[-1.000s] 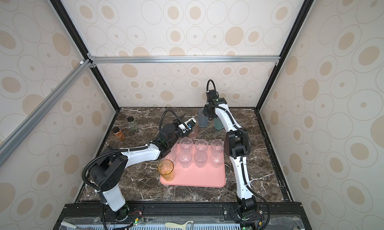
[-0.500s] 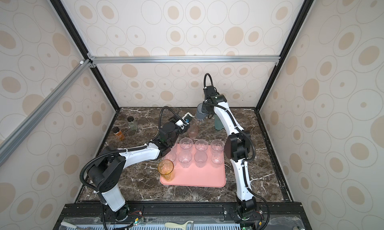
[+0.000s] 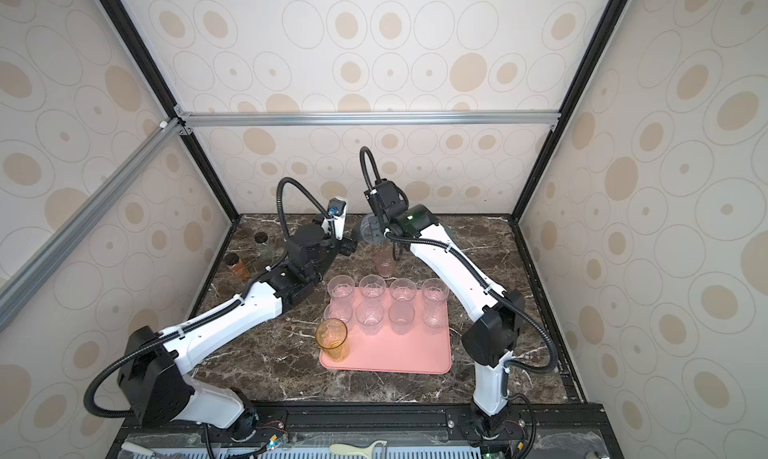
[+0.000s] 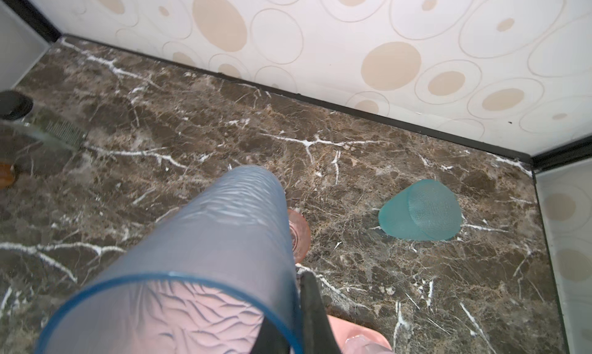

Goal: Place the glasses into the tray
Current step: 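Lift the blue frosted glass off the table with the right gripper, then carry the blue glass over the tray and lower it with the right gripper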

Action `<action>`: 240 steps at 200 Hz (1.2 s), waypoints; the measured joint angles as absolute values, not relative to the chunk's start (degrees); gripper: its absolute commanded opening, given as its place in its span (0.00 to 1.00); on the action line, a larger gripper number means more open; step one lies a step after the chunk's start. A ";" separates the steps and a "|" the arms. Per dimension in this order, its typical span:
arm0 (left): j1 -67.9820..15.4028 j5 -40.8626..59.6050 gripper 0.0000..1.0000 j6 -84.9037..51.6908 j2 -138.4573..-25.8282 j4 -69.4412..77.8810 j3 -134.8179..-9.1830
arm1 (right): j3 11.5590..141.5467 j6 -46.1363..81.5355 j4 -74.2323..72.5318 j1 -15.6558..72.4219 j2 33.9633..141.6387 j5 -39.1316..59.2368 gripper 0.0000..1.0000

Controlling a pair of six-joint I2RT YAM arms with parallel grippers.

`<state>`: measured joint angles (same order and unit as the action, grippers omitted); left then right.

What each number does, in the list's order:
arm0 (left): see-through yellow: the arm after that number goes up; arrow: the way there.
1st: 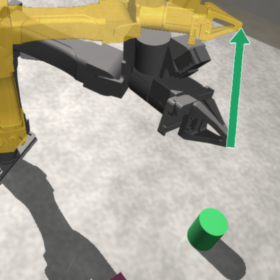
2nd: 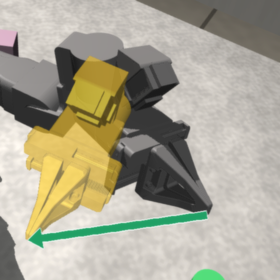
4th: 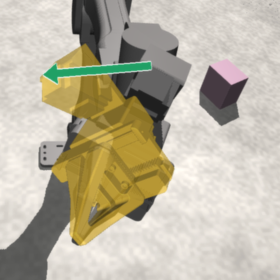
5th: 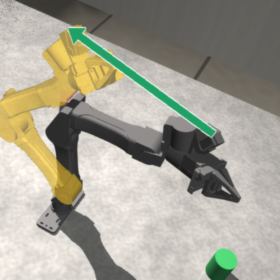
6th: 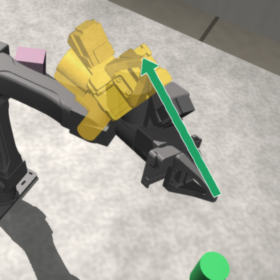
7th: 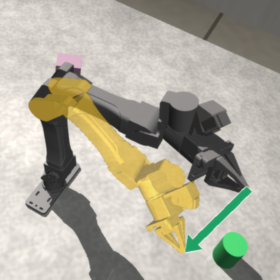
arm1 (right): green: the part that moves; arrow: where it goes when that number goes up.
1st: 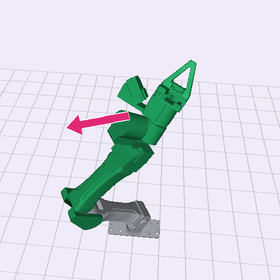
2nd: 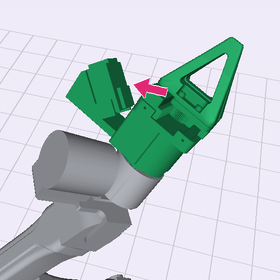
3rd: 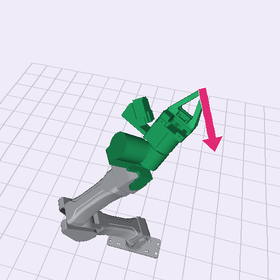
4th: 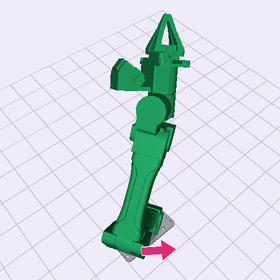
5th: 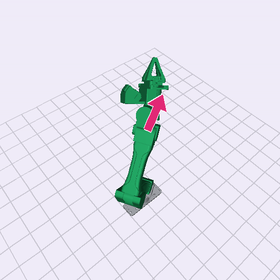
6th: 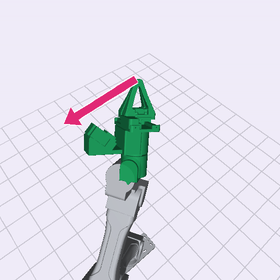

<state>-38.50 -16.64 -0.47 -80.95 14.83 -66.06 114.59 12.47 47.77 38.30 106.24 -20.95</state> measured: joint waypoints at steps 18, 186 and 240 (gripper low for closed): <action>-35.90 -11.77 0.71 -6.96 -76.75 12.40 -63.37 | 111.15 10.92 47.31 40.56 103.96 -21.08 0.00; -32.71 10.31 0.67 -24.86 -63.77 -5.30 -54.87 | 90.56 14.79 61.21 43.92 75.88 -12.75 0.00; -36.80 11.31 0.67 -26.52 -64.36 -5.26 -53.49 | 85.86 19.90 66.24 44.12 74.85 -8.27 0.00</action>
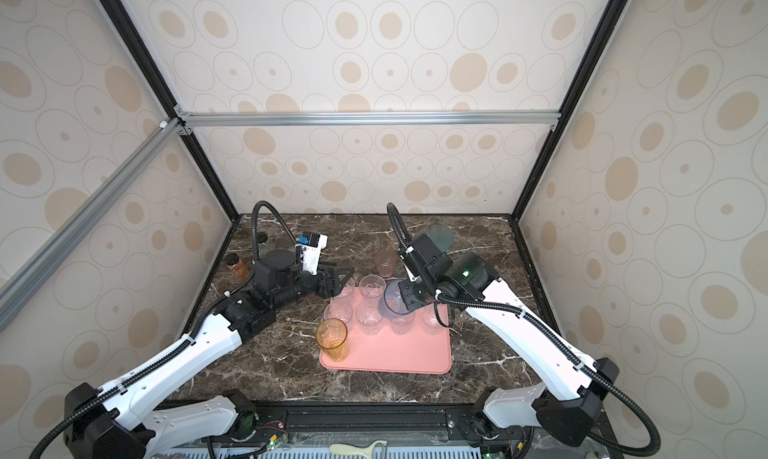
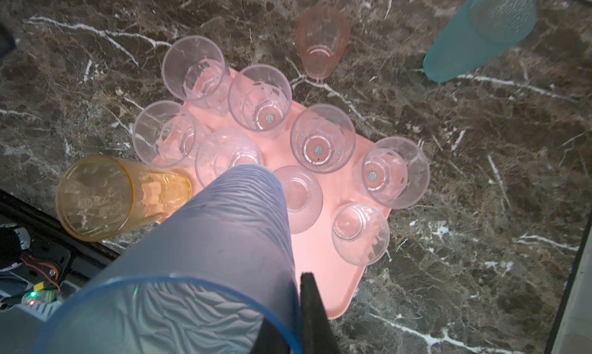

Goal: Place the glasses into the tray
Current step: 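Carry the blue glass over the tray and lower it with the right gripper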

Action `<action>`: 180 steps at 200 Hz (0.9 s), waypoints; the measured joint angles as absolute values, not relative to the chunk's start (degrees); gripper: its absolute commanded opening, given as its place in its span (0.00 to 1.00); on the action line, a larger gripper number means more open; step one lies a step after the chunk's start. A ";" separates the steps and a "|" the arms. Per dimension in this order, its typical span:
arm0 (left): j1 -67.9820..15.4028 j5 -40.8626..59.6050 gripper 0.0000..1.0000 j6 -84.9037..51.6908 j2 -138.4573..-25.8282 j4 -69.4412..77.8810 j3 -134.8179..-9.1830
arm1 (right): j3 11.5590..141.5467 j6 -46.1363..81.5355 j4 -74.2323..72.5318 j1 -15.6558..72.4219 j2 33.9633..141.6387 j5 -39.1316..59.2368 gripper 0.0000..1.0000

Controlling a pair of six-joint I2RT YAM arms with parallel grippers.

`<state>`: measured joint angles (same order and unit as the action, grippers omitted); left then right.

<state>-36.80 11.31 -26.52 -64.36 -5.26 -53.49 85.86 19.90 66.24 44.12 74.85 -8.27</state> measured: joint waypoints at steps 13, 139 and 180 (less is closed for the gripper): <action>-37.08 11.25 0.67 -26.61 -64.36 -5.34 -52.90 | 84.51 21.23 66.57 44.64 74.85 -7.22 0.00; -37.34 2.42 0.67 -22.48 -65.23 -9.28 -50.83 | 78.43 31.00 61.89 57.89 88.40 -10.66 0.00; -37.34 1.10 0.67 -21.69 -65.36 -9.67 -50.83 | 77.91 32.40 59.96 59.61 90.91 -12.32 0.00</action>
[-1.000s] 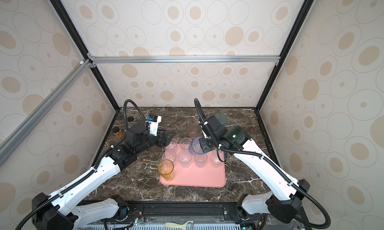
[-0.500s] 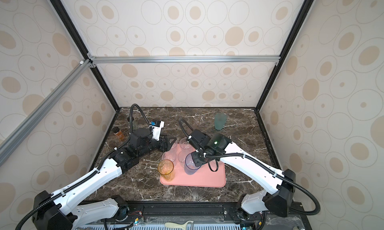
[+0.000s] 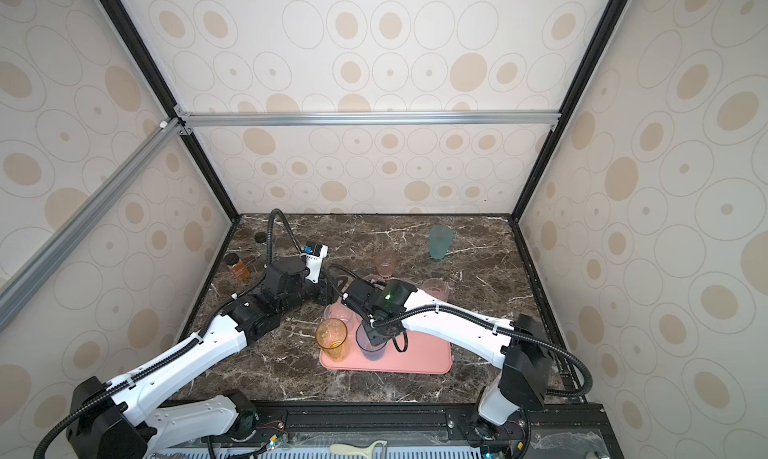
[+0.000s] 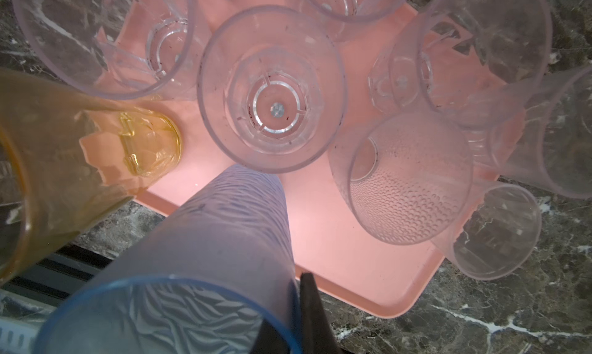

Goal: Place the glasses into the tray
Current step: 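Carry the blue glass over the tray and lower it with the right gripper, then set the blue frosted glass on the tray and open the right gripper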

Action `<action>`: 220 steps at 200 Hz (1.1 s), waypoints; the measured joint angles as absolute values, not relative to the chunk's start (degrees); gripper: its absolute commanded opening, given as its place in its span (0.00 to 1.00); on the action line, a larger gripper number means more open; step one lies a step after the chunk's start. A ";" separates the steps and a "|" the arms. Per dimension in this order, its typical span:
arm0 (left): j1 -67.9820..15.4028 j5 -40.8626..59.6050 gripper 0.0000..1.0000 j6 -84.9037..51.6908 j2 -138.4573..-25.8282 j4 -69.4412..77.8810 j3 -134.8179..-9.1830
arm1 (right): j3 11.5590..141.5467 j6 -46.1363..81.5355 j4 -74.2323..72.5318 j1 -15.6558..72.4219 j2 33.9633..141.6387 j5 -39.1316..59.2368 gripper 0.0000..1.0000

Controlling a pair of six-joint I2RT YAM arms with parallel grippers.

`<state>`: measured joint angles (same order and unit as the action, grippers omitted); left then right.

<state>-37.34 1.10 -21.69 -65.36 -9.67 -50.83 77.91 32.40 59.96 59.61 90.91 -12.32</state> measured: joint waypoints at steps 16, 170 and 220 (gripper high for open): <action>-37.34 0.84 0.67 -21.58 -65.36 -9.67 -50.83 | 77.62 32.91 59.16 60.25 91.48 -12.91 0.00; -37.01 0.49 0.68 -20.95 -65.36 -9.69 -50.83 | 76.84 34.63 57.47 61.17 93.41 -13.37 0.18; -37.01 0.47 0.67 -20.93 -65.36 -9.69 -50.83 | 79.26 34.63 58.89 61.17 93.62 -13.23 0.30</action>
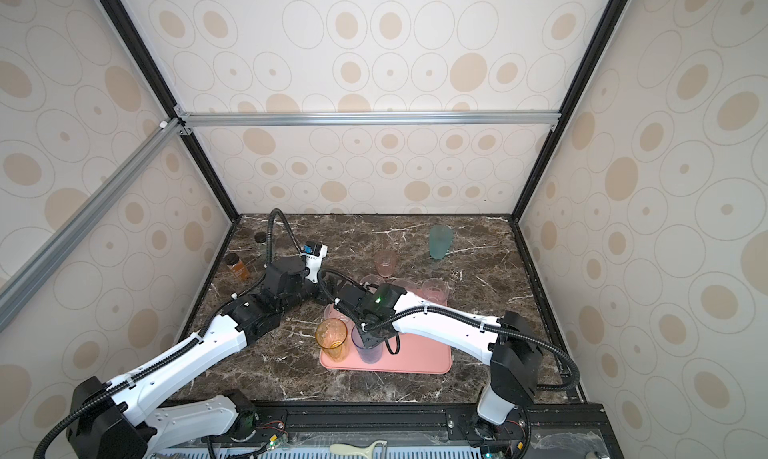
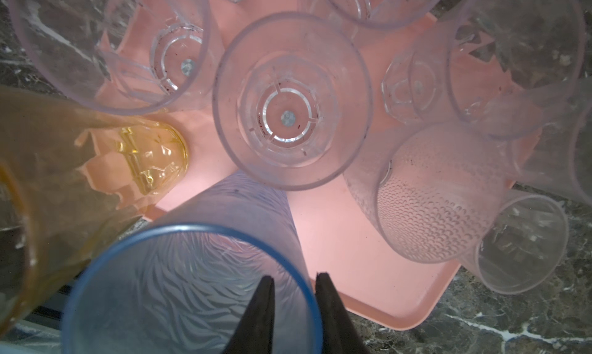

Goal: Place the glasses into the tray
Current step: 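Set the blue frosted glass on the tray and open the right gripper, then swing the right gripper to the teal textured glass farthest from the robot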

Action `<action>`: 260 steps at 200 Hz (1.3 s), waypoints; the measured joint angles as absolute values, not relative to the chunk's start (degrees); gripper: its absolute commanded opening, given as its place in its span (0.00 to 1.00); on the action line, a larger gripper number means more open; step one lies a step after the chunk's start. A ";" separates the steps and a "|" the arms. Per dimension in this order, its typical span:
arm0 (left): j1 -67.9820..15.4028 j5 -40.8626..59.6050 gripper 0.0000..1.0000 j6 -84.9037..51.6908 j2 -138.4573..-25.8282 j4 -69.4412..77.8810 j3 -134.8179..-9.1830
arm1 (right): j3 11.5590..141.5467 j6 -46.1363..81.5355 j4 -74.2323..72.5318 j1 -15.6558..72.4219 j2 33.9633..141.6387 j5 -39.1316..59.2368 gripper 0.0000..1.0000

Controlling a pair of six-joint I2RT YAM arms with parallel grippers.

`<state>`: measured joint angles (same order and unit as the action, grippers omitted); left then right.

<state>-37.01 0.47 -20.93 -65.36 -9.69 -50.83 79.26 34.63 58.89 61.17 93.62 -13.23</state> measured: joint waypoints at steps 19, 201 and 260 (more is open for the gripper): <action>-36.99 0.47 0.68 -20.84 -65.39 -9.69 -50.83 | 80.60 34.50 59.42 61.17 93.62 -12.93 0.34; -36.36 -15.59 0.71 -15.44 -71.09 7.35 -52.99 | 86.65 29.82 45.36 34.30 87.42 -5.08 0.41; -37.67 -13.47 0.70 -12.19 -84.09 9.02 -59.07 | 85.78 30.57 40.73 28.69 92.92 0.45 0.40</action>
<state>-37.67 -13.47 -12.19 -84.09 9.02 -59.07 85.78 30.57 40.73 28.69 92.92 0.45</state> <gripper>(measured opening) 0.701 0.405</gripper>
